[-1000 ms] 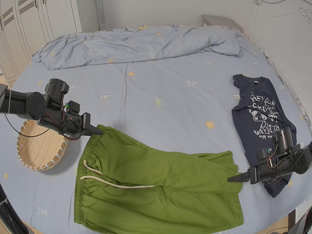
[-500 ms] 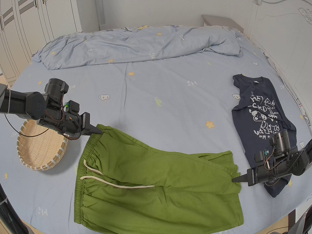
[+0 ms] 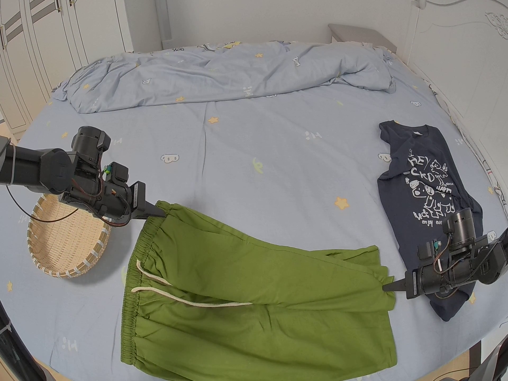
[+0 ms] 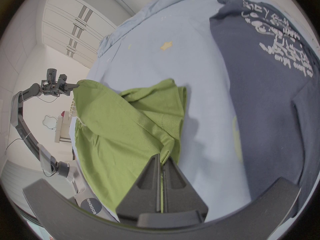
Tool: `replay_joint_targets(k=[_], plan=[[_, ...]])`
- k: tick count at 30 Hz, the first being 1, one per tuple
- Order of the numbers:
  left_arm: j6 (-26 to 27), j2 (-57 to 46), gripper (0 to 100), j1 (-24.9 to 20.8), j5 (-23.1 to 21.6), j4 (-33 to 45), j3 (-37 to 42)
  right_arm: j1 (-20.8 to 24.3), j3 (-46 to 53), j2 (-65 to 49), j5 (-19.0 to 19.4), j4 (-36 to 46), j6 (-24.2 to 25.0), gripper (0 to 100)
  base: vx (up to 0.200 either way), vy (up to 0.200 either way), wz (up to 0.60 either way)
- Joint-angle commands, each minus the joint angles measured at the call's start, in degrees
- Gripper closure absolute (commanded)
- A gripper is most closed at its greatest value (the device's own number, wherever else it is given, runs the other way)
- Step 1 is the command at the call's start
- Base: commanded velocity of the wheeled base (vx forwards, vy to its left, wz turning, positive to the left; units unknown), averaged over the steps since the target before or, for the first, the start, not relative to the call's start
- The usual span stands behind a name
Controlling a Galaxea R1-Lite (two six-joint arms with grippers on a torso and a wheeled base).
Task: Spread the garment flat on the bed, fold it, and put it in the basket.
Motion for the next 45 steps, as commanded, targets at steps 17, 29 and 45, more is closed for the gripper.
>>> replay_joint_targets(k=[17, 29, 45], plan=[[0.25, -5.77, 100, 2.46, 0.44, 0.01, 0.61, 6.11, -26.39, -16.37, -10.23, 19.12, -0.22, 100, 0.000, 0.000, 0.00], [0.43, -7.09, 100, 5.19, 0.44, -0.08, 0.26, 10.59, -42.21, -3.19, -28.16, 17.98, -0.40, 100, 0.000, 0.000, 0.00], [0.51, -5.59, 100, 7.12, 0.44, -3.77, 0.53, 11.91, -45.46, 11.58, -33.52, 1.02, -3.30, 100, 0.000, 0.000, 0.00]])
